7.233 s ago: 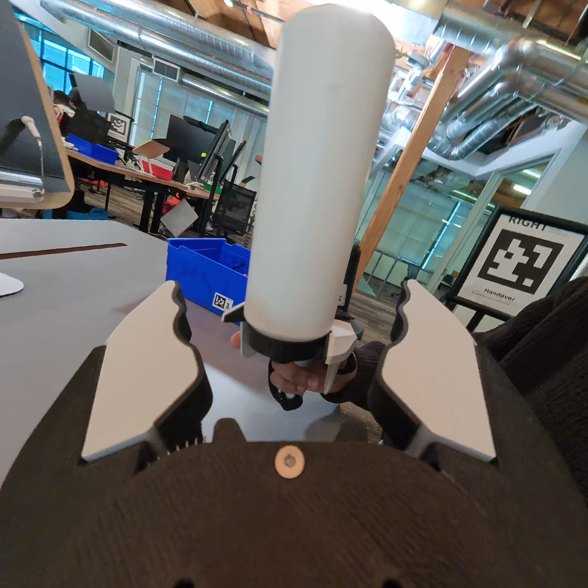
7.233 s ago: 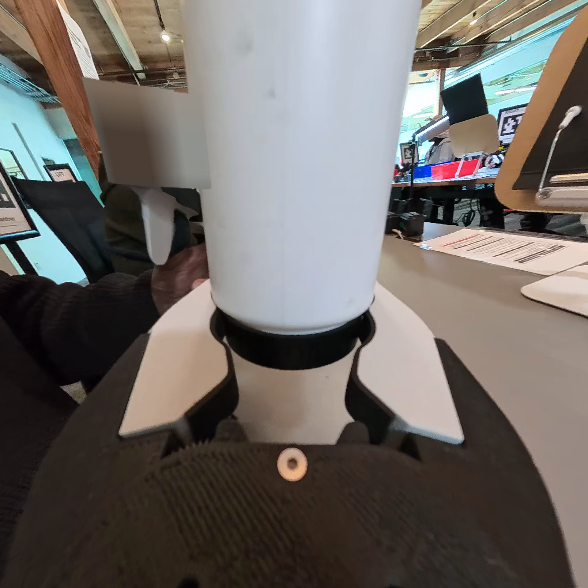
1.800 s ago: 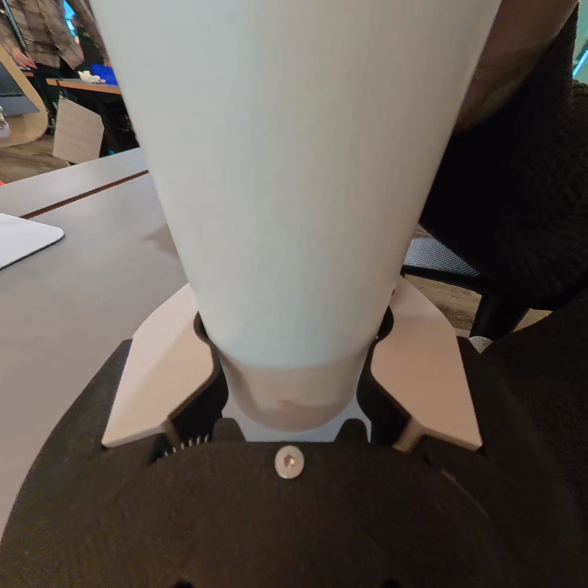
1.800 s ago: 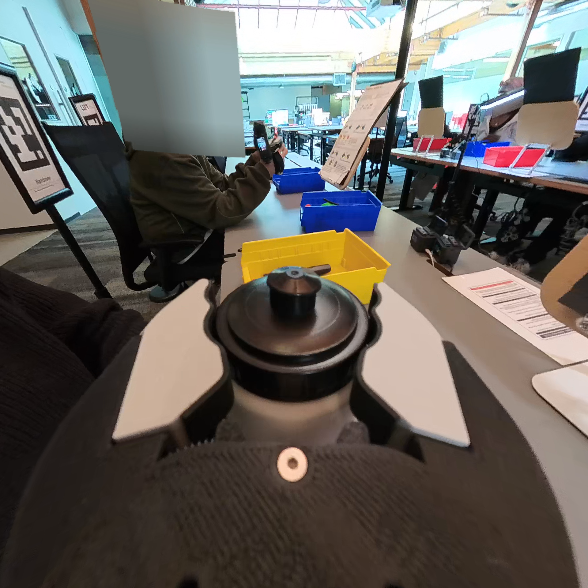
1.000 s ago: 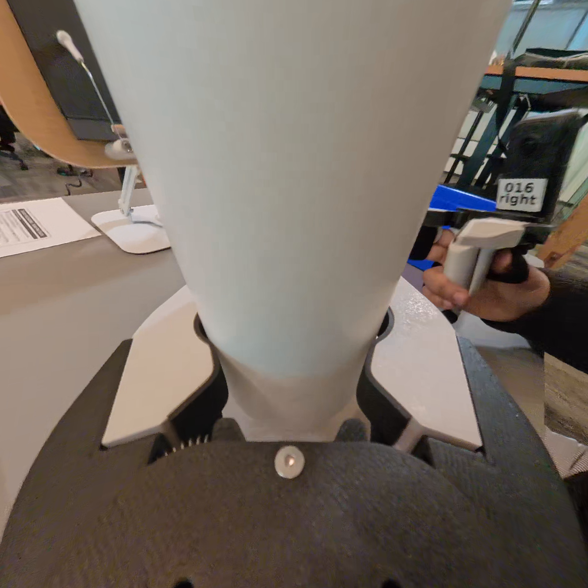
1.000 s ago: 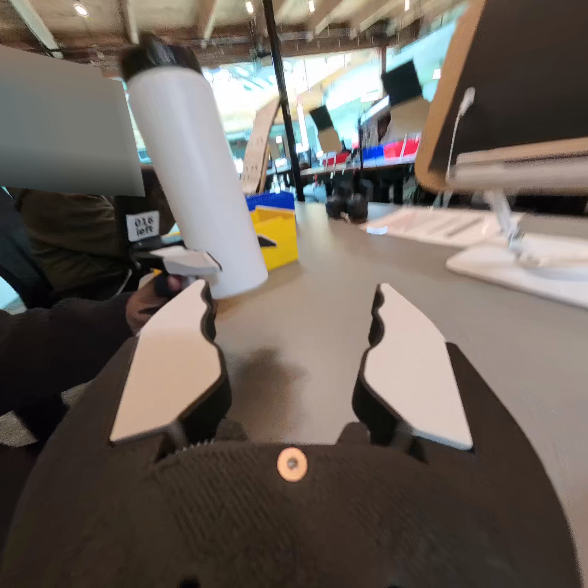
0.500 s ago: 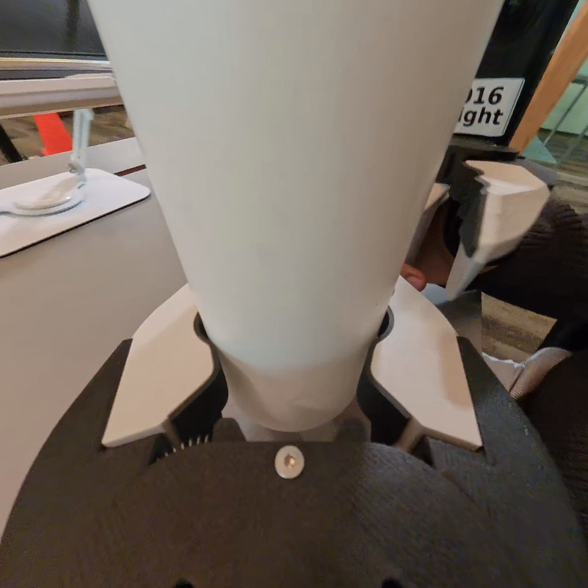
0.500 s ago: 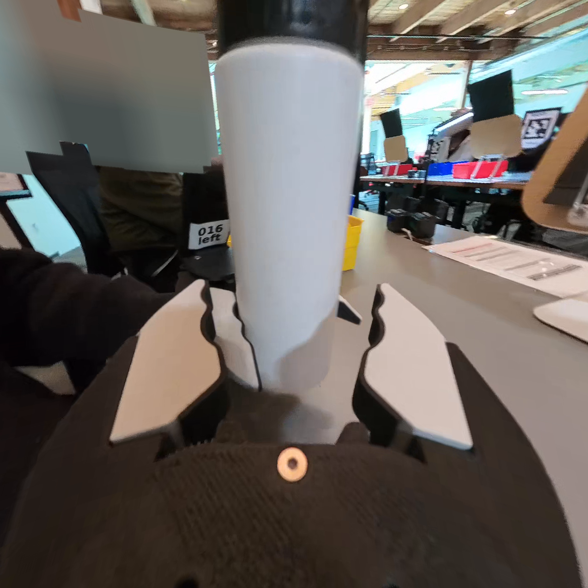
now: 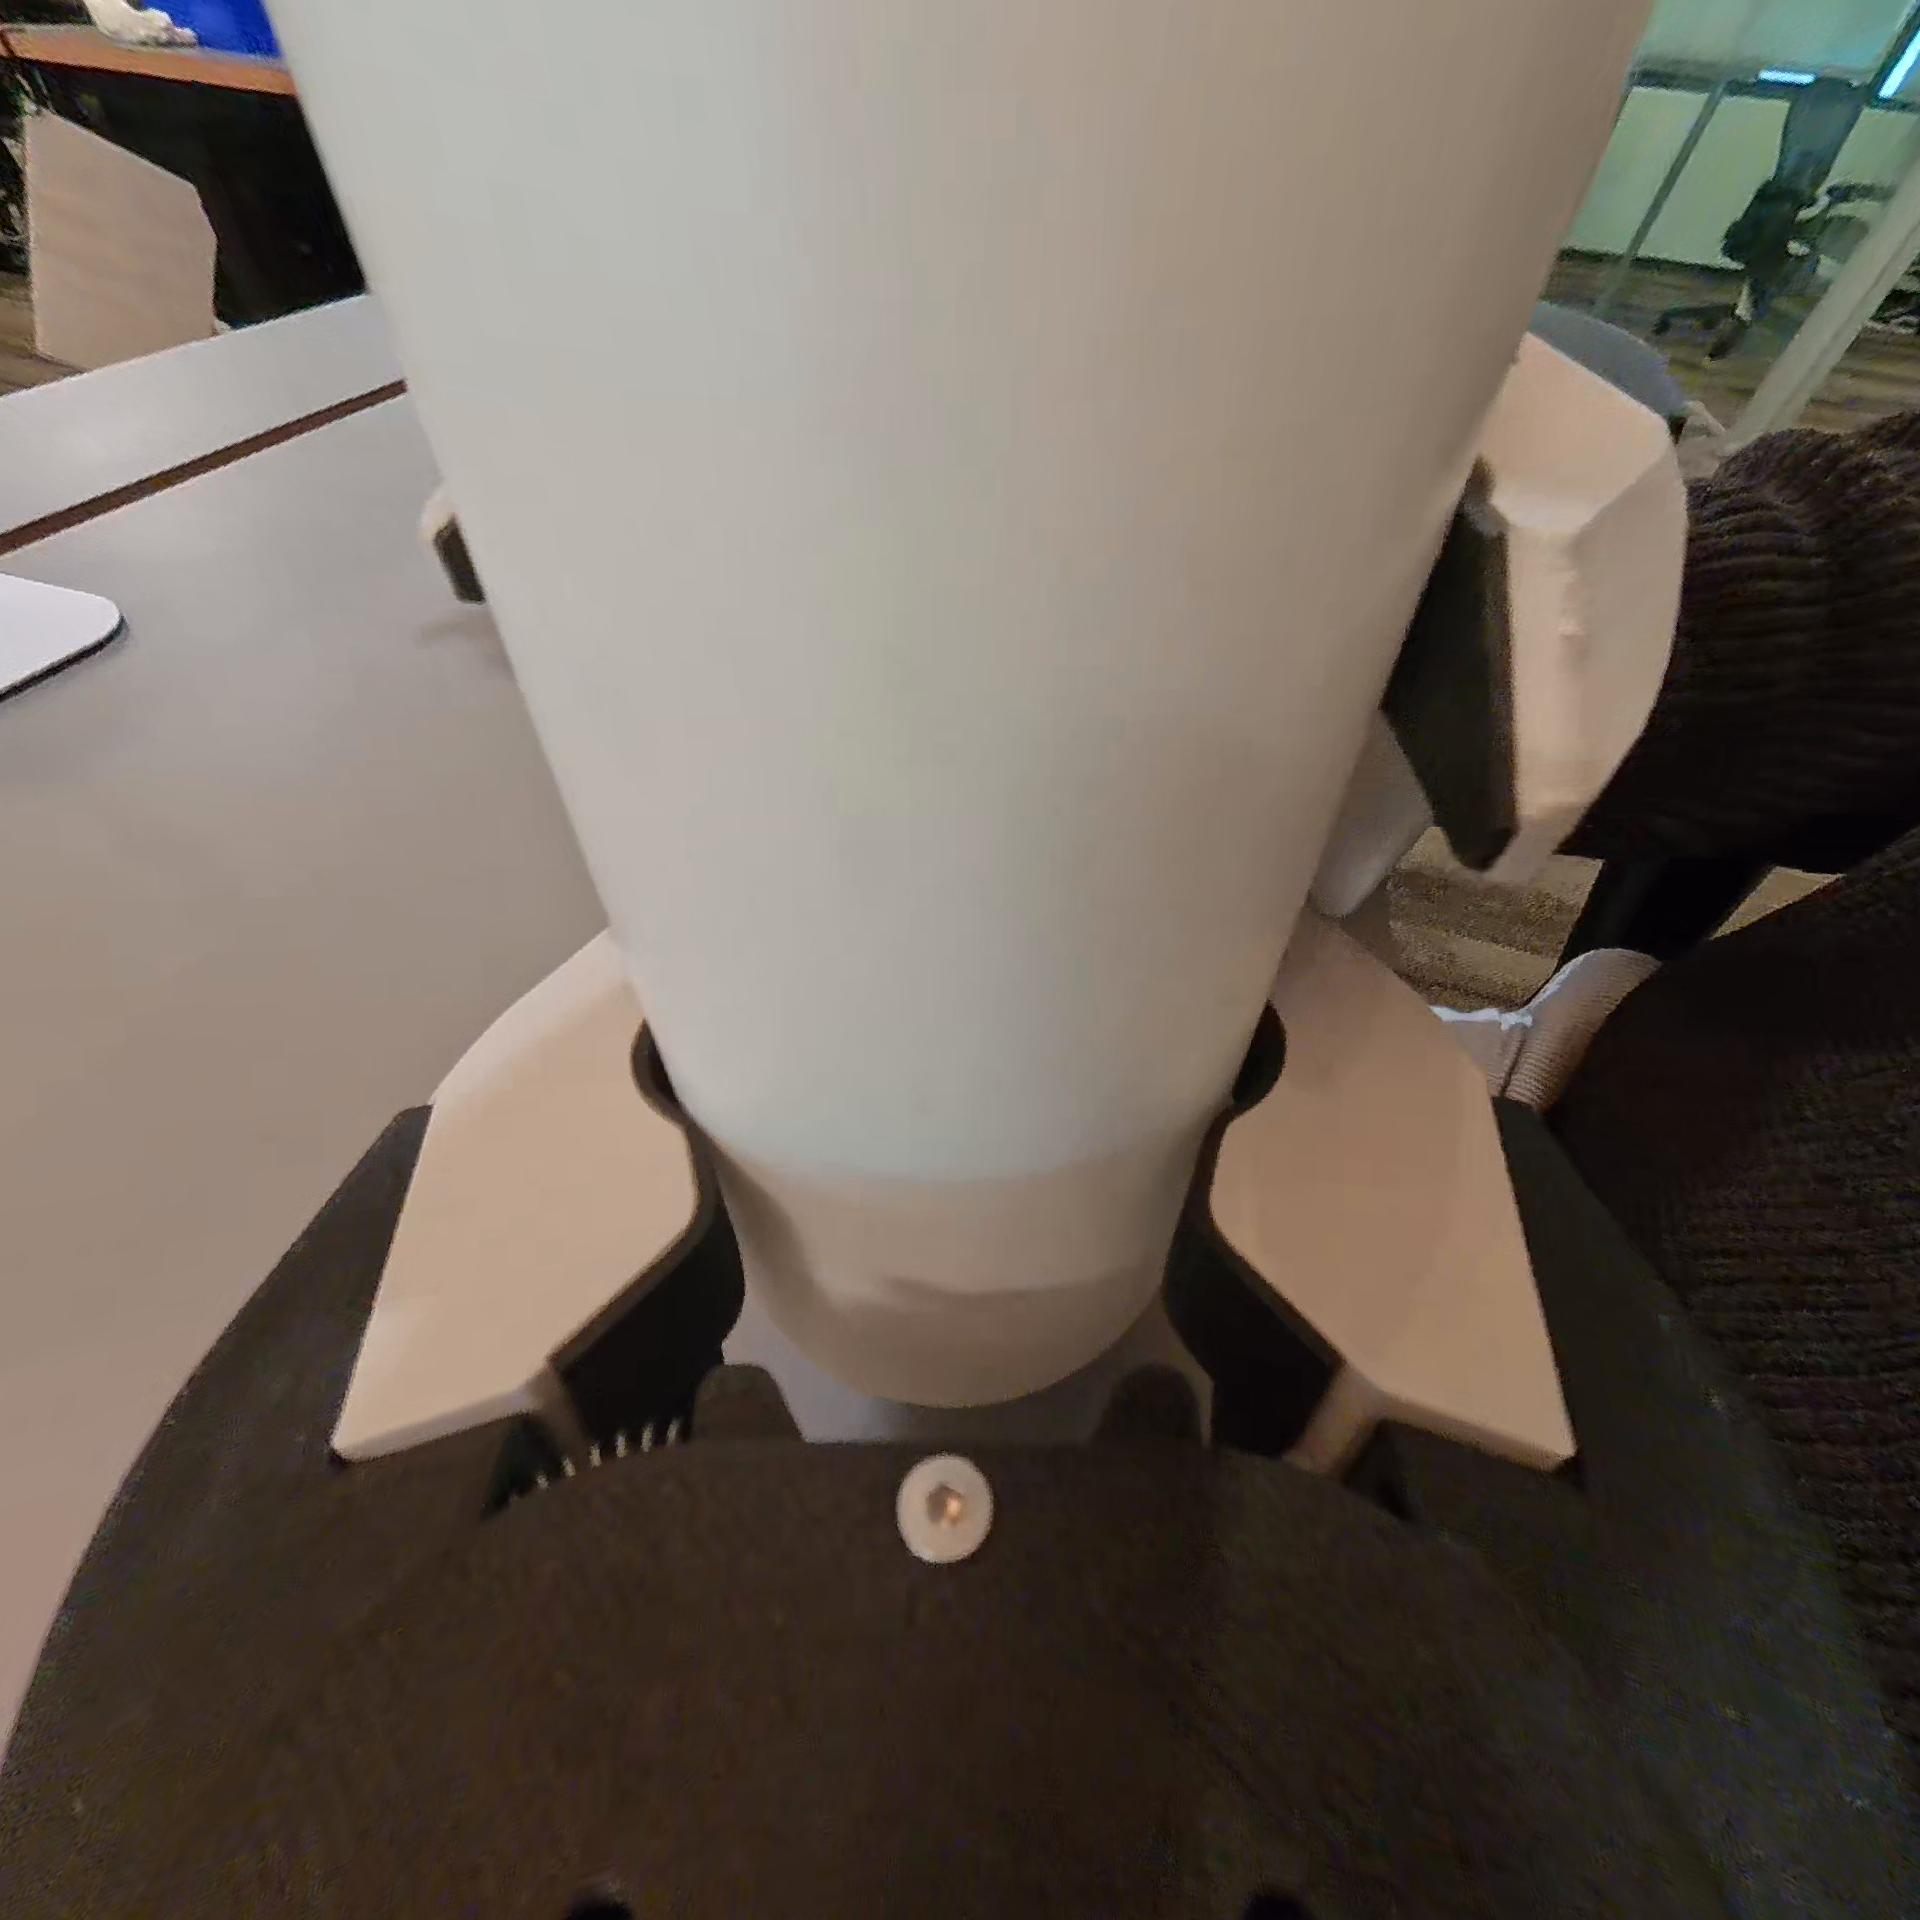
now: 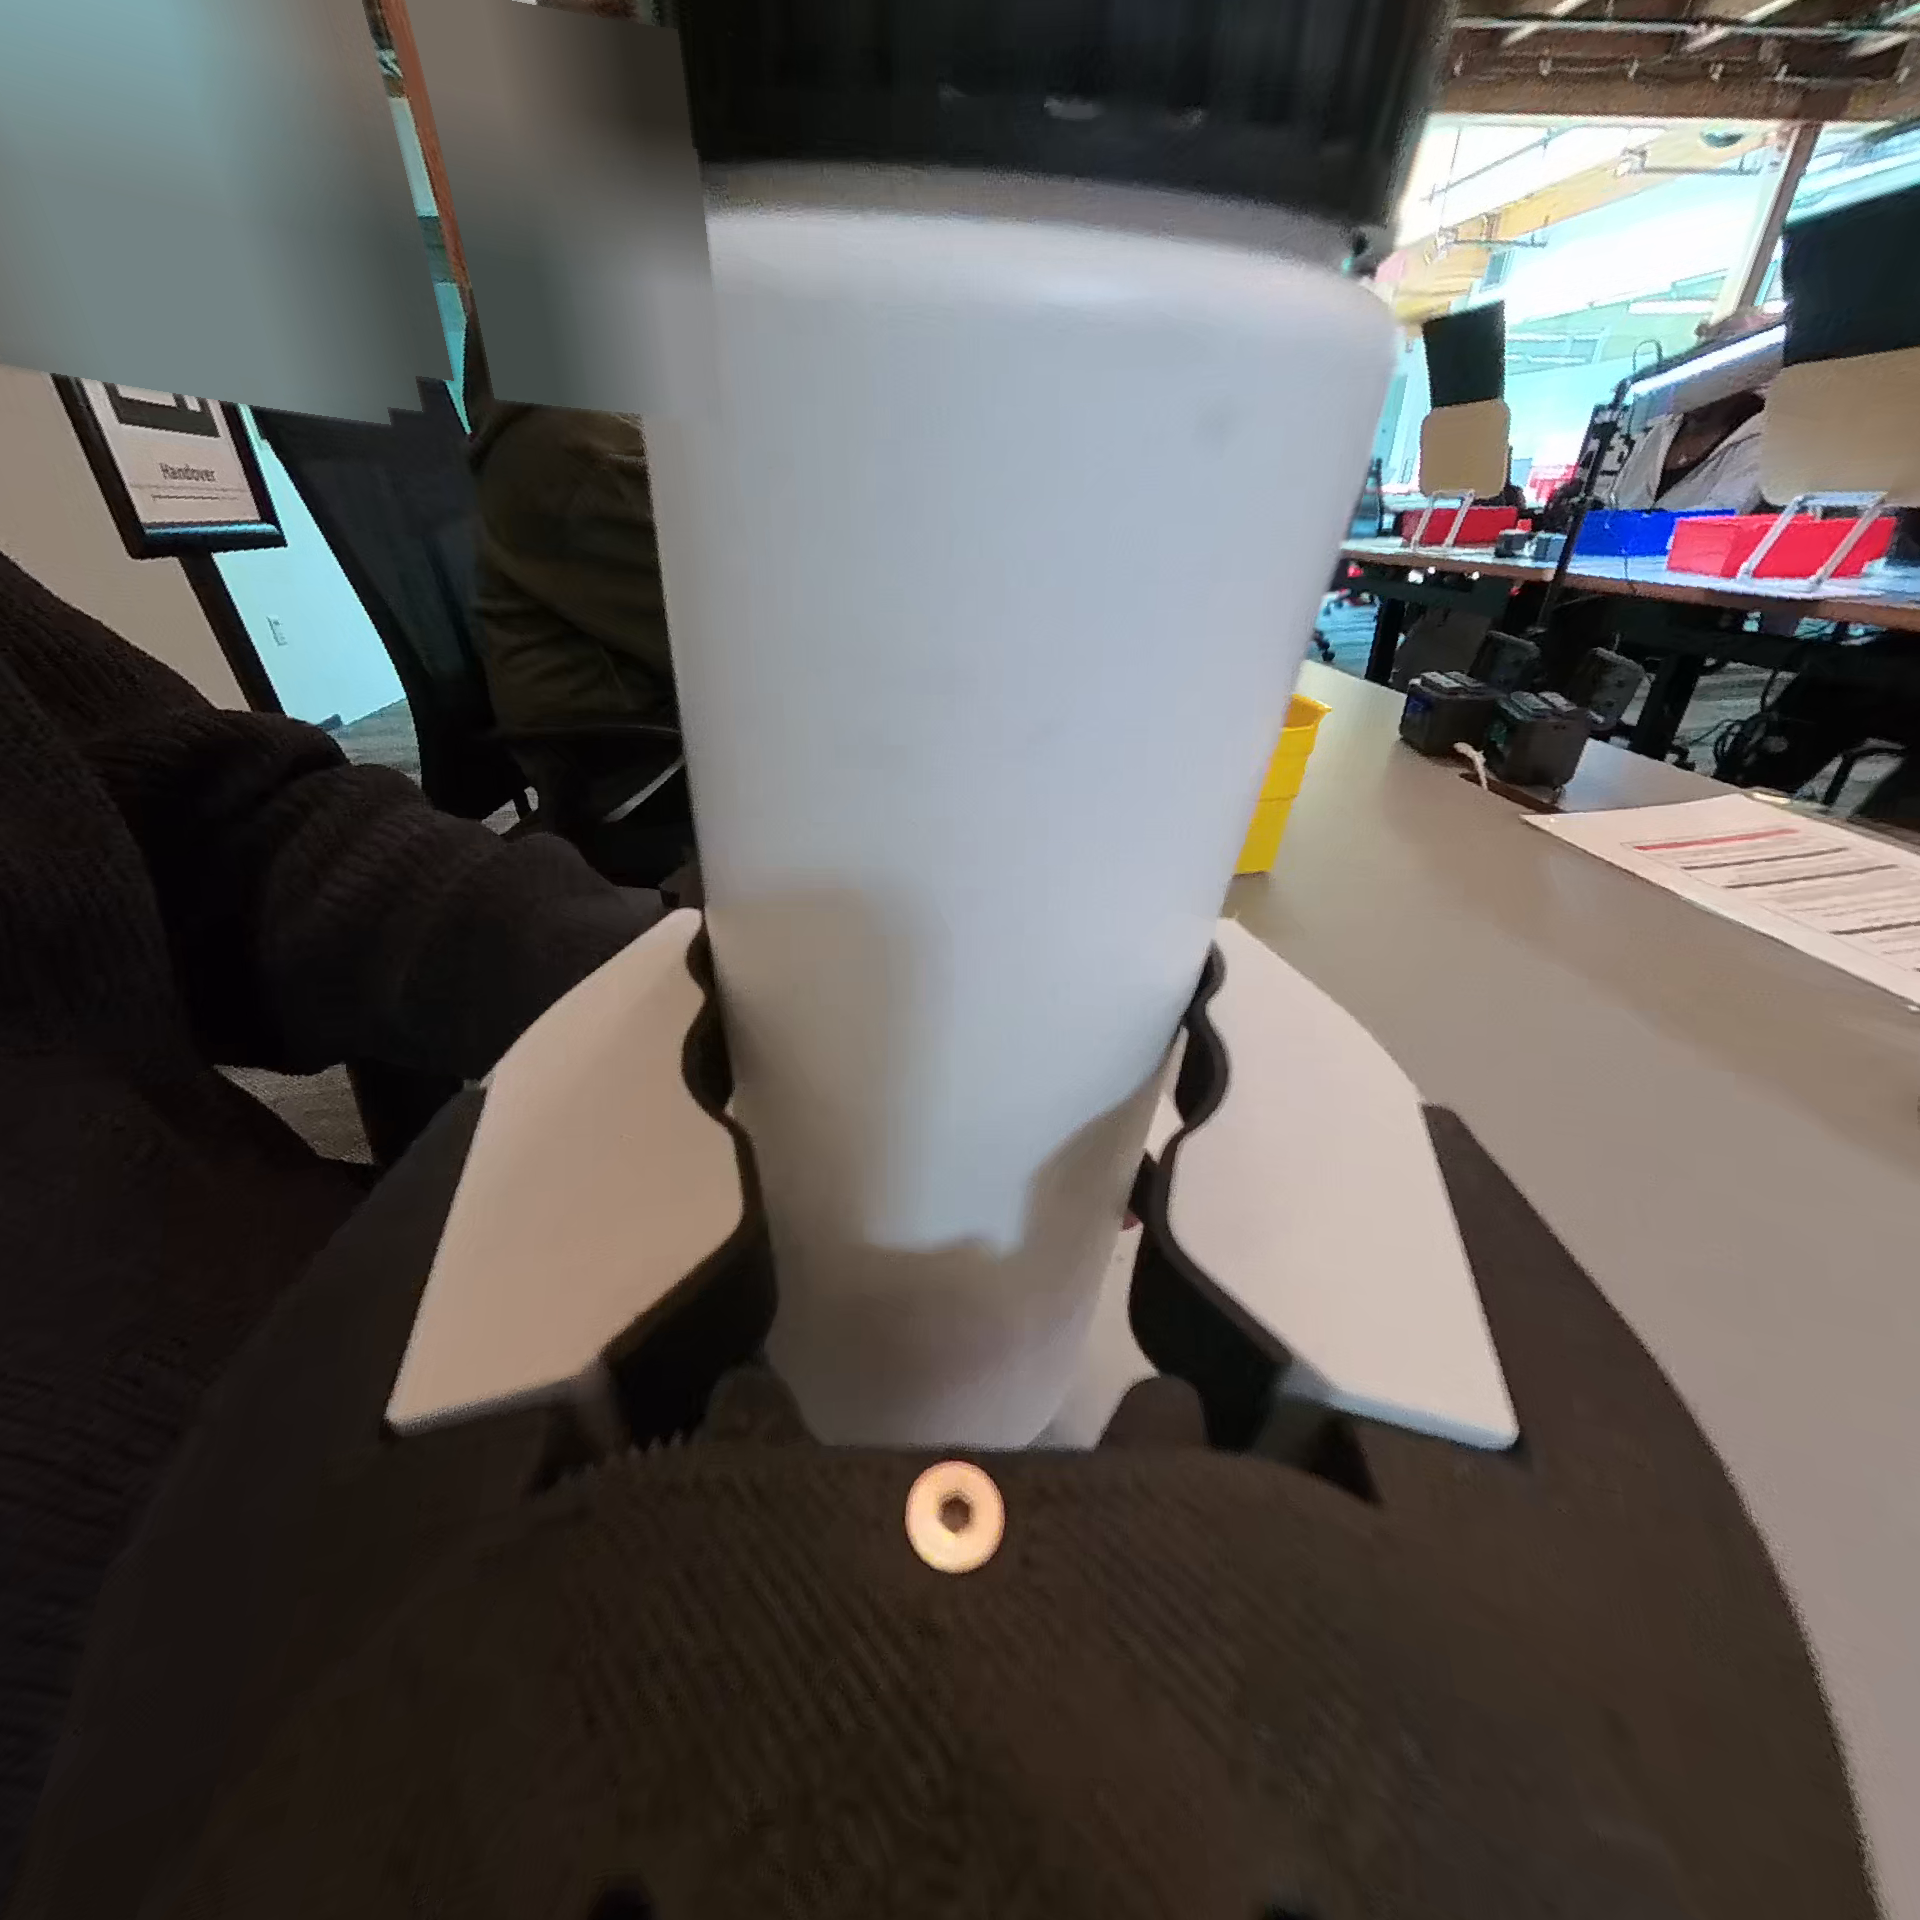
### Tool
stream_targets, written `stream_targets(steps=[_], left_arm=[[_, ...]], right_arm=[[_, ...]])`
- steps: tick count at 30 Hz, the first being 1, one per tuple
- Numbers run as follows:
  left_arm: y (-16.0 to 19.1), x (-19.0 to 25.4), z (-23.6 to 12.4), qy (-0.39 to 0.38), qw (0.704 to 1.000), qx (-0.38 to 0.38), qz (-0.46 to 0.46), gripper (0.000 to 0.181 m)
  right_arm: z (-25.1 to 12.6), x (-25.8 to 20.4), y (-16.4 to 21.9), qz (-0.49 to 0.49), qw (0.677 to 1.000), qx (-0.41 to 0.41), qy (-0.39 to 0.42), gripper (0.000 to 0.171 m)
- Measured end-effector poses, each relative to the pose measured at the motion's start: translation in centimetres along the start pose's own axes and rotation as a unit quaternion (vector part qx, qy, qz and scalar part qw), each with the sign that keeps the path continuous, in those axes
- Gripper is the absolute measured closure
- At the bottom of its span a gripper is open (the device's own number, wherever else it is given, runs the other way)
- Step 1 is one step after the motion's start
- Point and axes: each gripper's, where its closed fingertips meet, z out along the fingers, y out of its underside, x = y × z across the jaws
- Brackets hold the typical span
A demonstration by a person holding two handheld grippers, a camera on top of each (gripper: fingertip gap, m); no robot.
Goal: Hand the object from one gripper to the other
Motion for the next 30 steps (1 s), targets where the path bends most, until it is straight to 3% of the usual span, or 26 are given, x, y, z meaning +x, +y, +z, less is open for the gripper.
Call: stream_targets(steps=[6, 8, 12, 20, 30], left_arm=[[-1.1, 0.2, -0.4, 0.008, 0.999, 0.046, -0.012, 0.075], [-1.6, -0.1, -0.7, 0.009, 0.997, 0.067, -0.026, 0.063], [-2.5, -0.9, -1.5, 0.012, 0.993, 0.099, -0.059, 0.057], [-3.6, -3.3, -3.4, -0.007, 0.981, 0.153, -0.118, 0.062], [-3.7, -3.5, -3.6, -0.012, 0.980, 0.158, -0.117, 0.062]], right_arm=[[-0.2, 0.2, -0.8, 0.020, 1.000, 0.010, 0.006, 0.085], [-0.7, 0.7, -1.4, 0.033, 0.999, 0.027, 0.011, 0.085], [-2.6, 2.8, -2.1, 0.071, 0.995, 0.054, 0.033, 0.085], [-5.9, 6.7, -1.9, 0.088, 0.990, 0.060, 0.088, 0.085], [-5.3, 6.3, -1.1, 0.087, 0.992, 0.041, 0.081, 0.085]])
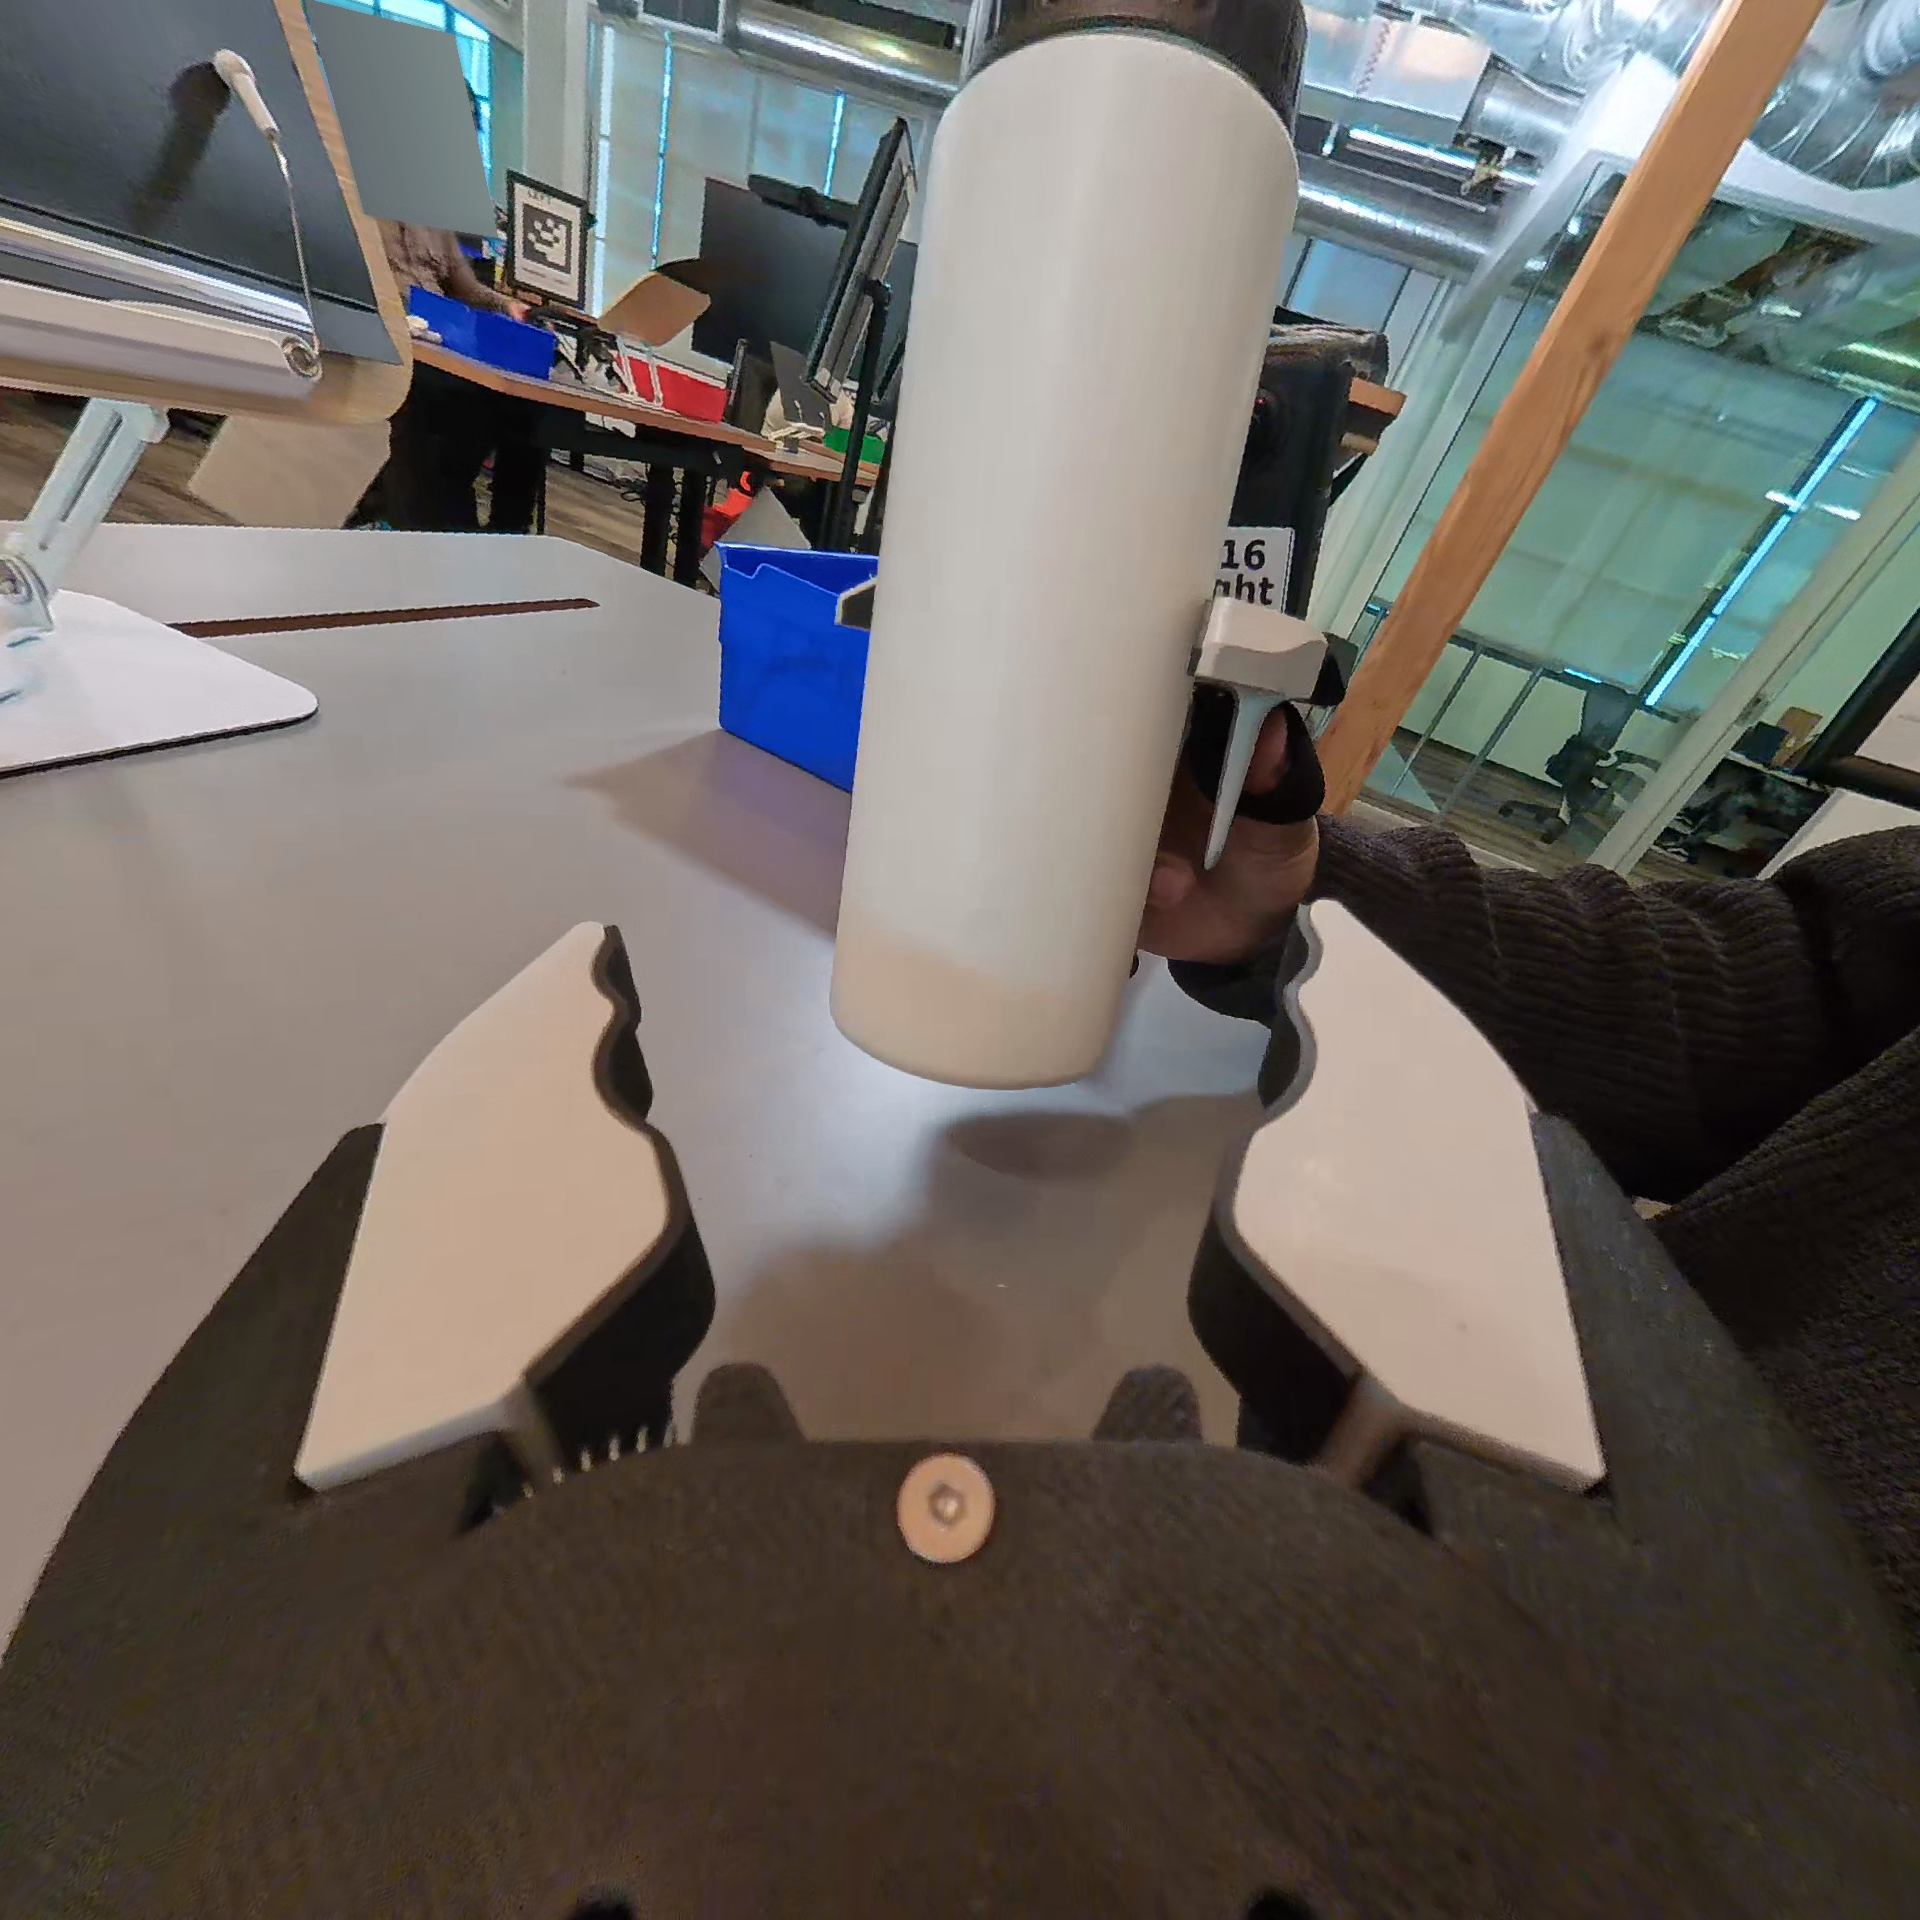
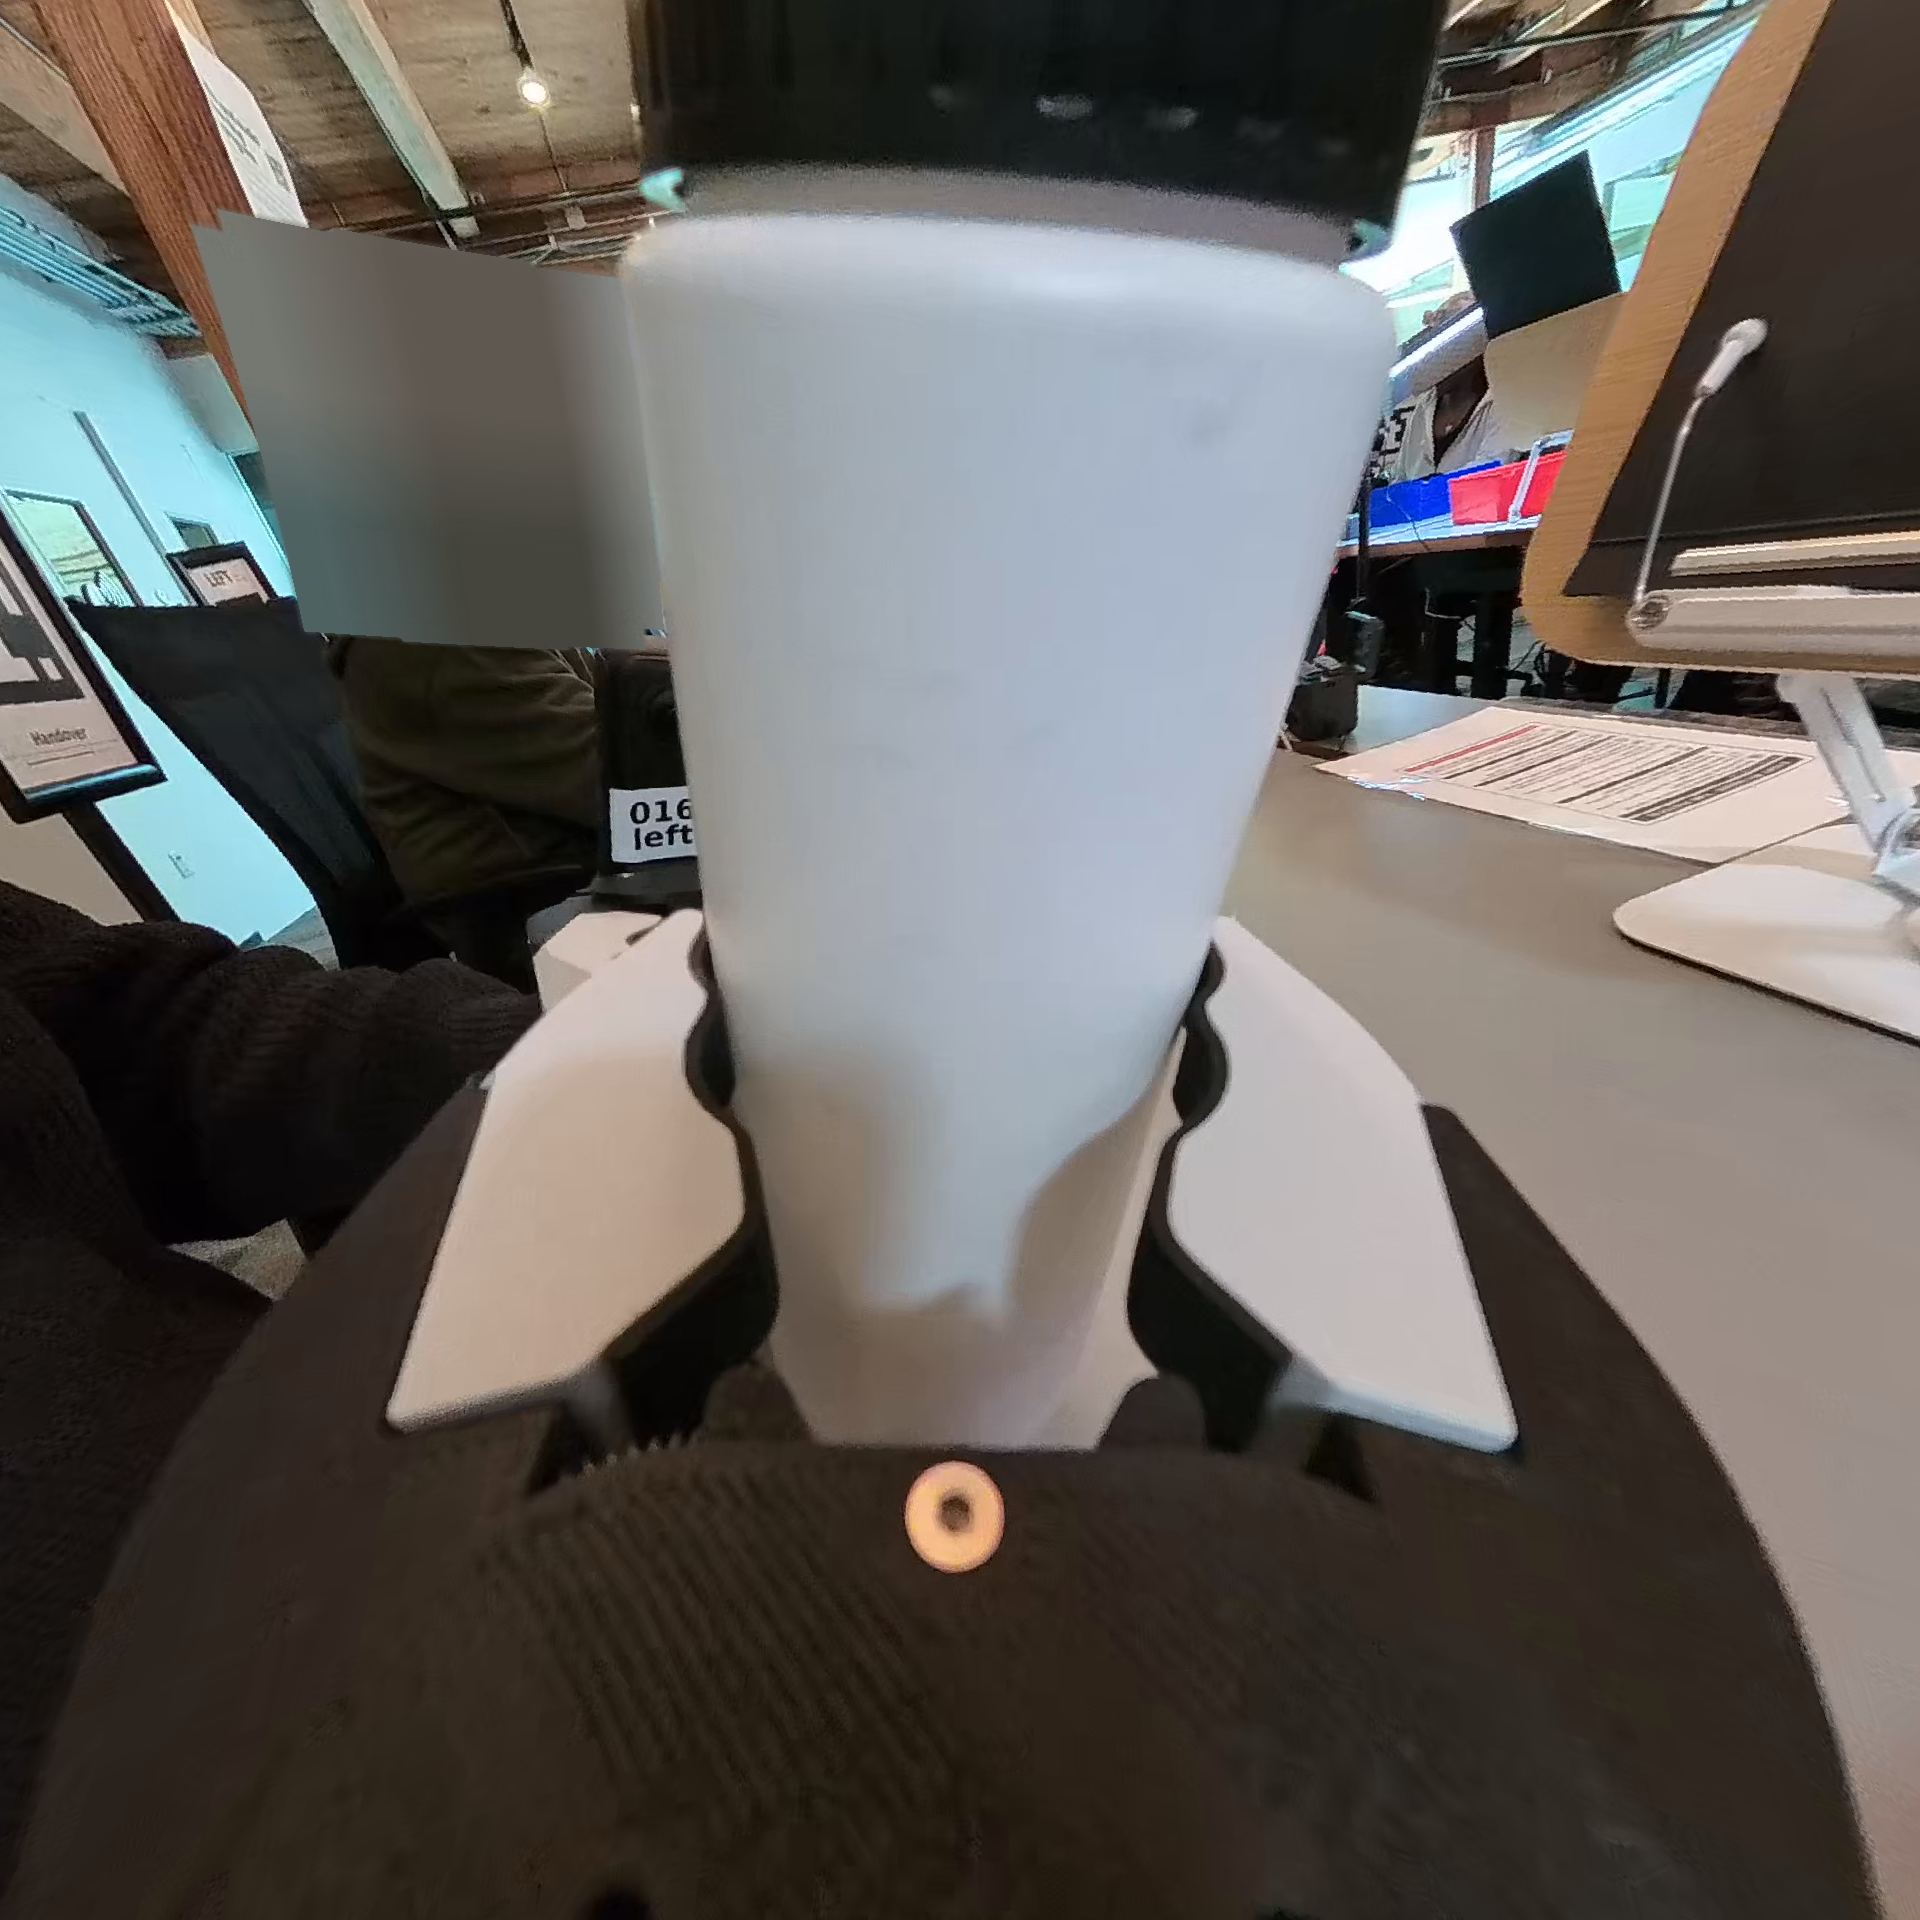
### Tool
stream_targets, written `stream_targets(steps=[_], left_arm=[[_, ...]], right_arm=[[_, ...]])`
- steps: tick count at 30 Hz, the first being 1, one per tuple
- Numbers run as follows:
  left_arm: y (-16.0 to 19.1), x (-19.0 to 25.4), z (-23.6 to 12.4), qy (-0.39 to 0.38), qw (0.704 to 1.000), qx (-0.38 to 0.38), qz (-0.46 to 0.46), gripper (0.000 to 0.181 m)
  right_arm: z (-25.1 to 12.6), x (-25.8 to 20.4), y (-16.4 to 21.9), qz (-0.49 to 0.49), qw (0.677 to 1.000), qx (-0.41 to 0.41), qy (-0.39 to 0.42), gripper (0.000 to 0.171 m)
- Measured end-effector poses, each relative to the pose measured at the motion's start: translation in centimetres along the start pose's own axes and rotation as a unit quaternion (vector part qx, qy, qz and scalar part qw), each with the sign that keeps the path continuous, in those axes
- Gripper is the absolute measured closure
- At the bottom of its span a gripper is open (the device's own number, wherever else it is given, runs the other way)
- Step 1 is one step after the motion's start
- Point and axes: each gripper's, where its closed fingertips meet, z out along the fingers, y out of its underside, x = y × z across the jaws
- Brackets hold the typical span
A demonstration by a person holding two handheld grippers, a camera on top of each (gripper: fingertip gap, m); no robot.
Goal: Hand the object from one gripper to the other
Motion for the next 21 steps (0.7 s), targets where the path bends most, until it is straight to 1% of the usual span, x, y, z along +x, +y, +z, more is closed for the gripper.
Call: stream_targets(steps=[9, 21], left_arm=[[-0.1, 0.1, 0.0, -0.002, 1.000, 0.000, 0.007, 0.062], [-0.3, 0.1, -0.1, -0.004, 1.000, 0.004, 0.008, 0.062]], right_arm=[[0.1, 0.0, 0.2, -0.004, 1.000, -0.007, 0.002, 0.085], [0.7, -0.4, 1.5, -0.044, 0.998, -0.046, 0.010, 0.085]])
